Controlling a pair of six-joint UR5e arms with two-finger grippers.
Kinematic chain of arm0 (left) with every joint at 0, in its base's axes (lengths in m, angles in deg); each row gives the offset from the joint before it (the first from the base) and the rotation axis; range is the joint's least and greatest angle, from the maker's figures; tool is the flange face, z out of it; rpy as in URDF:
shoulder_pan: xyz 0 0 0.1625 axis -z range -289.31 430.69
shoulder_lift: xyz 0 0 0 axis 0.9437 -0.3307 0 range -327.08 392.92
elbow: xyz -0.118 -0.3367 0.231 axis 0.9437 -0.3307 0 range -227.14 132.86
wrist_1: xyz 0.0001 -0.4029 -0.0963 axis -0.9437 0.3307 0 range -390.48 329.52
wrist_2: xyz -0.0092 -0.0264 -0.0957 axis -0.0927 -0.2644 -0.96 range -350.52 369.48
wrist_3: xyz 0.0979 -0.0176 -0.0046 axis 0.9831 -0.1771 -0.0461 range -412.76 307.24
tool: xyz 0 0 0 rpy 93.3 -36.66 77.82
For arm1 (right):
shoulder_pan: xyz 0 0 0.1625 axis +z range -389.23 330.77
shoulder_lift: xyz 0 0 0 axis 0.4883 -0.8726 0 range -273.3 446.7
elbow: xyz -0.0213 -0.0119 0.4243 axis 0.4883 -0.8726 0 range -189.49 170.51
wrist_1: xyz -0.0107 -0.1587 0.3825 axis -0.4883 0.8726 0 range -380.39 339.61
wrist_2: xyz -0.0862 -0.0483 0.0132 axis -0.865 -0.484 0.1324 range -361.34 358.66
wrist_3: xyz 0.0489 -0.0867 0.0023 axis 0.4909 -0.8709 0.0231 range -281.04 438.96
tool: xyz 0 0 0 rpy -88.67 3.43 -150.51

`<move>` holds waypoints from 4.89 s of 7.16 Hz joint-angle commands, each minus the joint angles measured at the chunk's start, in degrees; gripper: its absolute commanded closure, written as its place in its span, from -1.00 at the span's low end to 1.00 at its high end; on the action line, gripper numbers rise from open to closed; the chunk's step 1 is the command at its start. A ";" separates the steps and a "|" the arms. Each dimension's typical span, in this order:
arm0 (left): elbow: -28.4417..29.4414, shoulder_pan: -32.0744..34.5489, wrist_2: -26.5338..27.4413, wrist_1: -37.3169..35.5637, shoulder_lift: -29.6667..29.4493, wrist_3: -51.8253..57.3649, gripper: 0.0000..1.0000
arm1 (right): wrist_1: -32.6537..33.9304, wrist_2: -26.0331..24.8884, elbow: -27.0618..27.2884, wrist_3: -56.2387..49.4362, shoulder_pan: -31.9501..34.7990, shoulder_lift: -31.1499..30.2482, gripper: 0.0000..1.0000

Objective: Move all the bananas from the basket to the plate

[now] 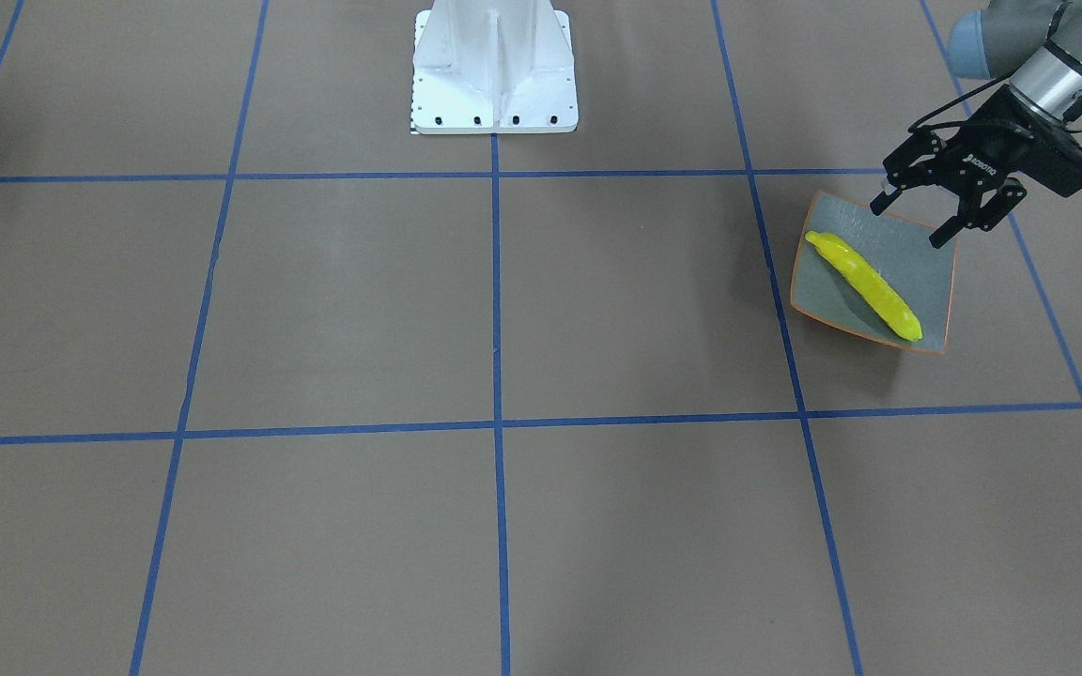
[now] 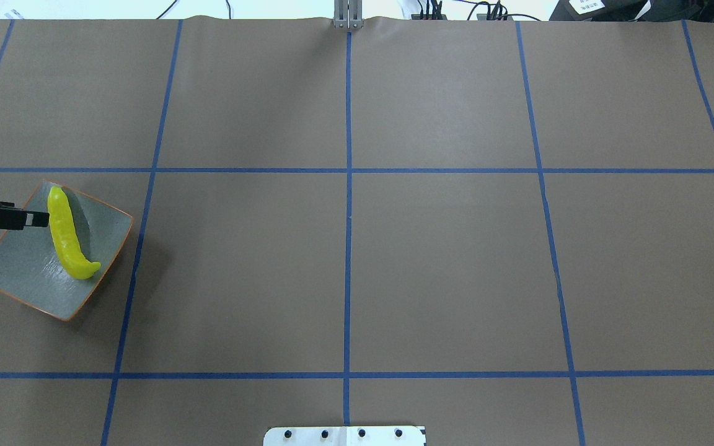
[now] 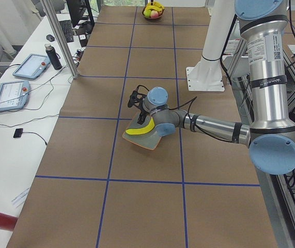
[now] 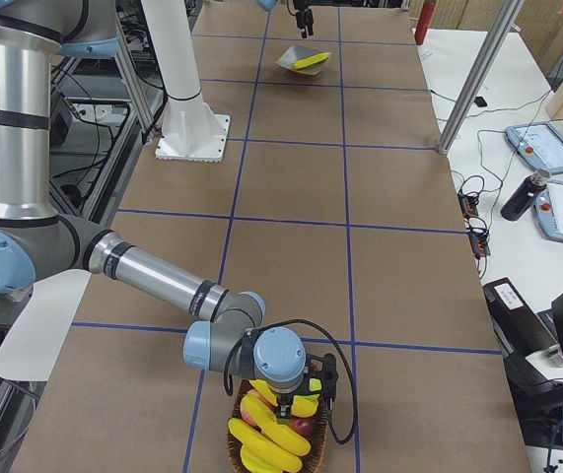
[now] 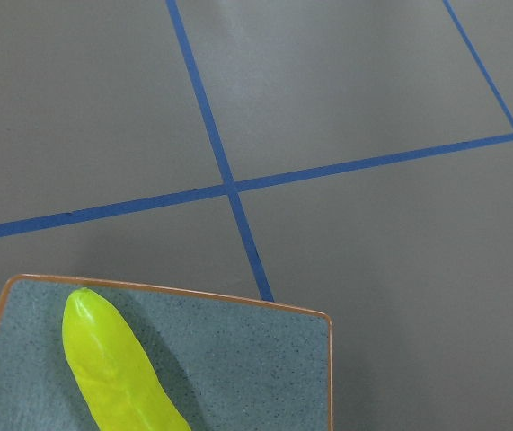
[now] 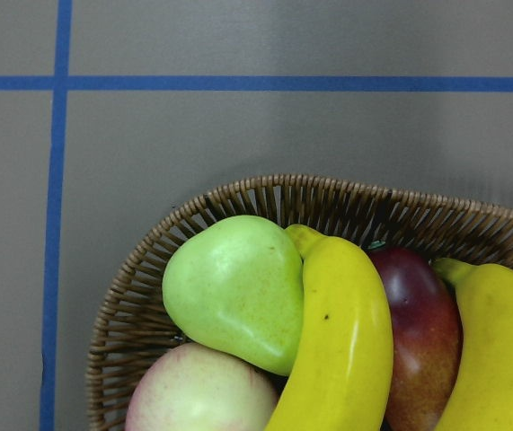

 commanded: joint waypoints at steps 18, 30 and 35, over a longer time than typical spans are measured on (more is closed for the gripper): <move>0.62 -0.33 -0.09 2.60 1.62 -0.05 -1.00 | -11.94 -6.25 -0.72 7.85 -4.48 -0.97 1.00; 0.27 -9.18 -0.09 2.42 -26.91 -32.17 -1.00 | -11.24 -14.12 33.12 82.93 -36.66 21.13 1.00; 0.54 -12.53 0.00 2.86 -30.20 -36.00 -1.00 | -4.03 -33.14 30.76 89.49 -59.55 43.04 1.00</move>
